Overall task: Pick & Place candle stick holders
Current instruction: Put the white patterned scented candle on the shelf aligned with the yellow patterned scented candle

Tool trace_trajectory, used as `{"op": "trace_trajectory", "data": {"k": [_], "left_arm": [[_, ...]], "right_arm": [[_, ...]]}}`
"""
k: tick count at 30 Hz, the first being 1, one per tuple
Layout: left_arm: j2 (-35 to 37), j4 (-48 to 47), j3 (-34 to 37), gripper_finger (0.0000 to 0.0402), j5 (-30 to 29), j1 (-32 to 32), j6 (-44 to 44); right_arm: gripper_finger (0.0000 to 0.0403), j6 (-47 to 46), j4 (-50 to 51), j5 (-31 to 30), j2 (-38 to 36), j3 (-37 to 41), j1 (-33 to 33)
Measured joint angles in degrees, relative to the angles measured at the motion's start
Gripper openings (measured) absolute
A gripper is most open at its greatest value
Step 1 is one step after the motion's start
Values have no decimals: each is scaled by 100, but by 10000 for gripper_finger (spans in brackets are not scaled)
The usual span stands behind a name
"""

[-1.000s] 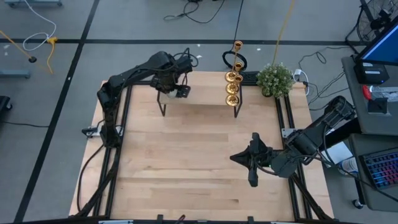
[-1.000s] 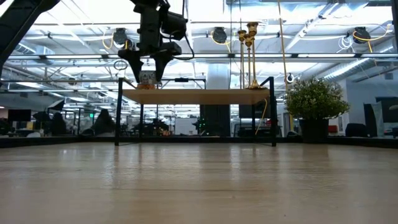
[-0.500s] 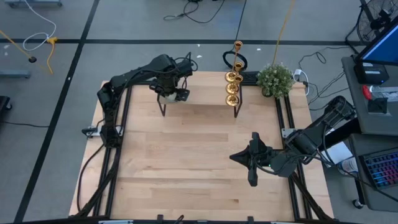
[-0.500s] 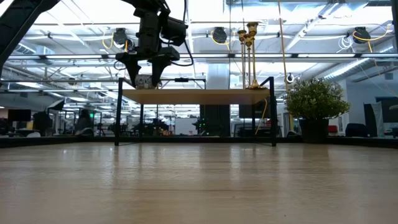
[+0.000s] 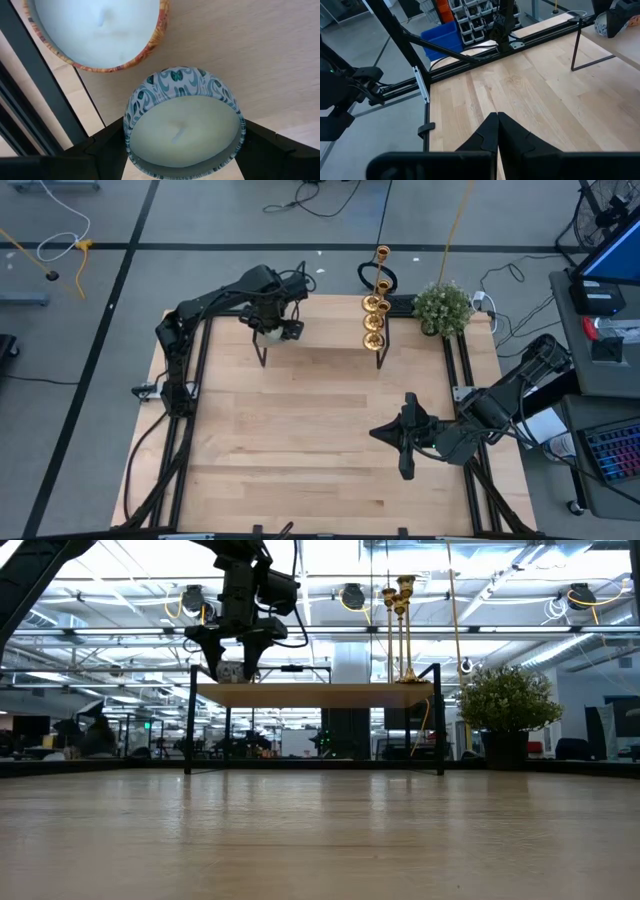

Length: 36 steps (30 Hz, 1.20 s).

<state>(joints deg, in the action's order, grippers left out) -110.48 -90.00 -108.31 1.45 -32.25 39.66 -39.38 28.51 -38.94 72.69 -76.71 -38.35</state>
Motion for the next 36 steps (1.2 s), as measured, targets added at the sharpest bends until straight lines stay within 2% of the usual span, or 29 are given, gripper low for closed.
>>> {"op": "trace_trajectory", "data": {"k": [10,19,27,36], "left_arm": [[0,-1,0,295,16,-34,-11],[0,0,-2,324,46,-42,-52],[1,-2,-2,307,42,-42,-169],[0,-2,-4,361,48,-42,-186]], "right_arm": [[0,-2,0,-8,2,0,0],[0,-2,-1,-21,2,0,0],[0,22,-1,-20,2,0,0],[0,104,0,-2,2,0,0]]}}
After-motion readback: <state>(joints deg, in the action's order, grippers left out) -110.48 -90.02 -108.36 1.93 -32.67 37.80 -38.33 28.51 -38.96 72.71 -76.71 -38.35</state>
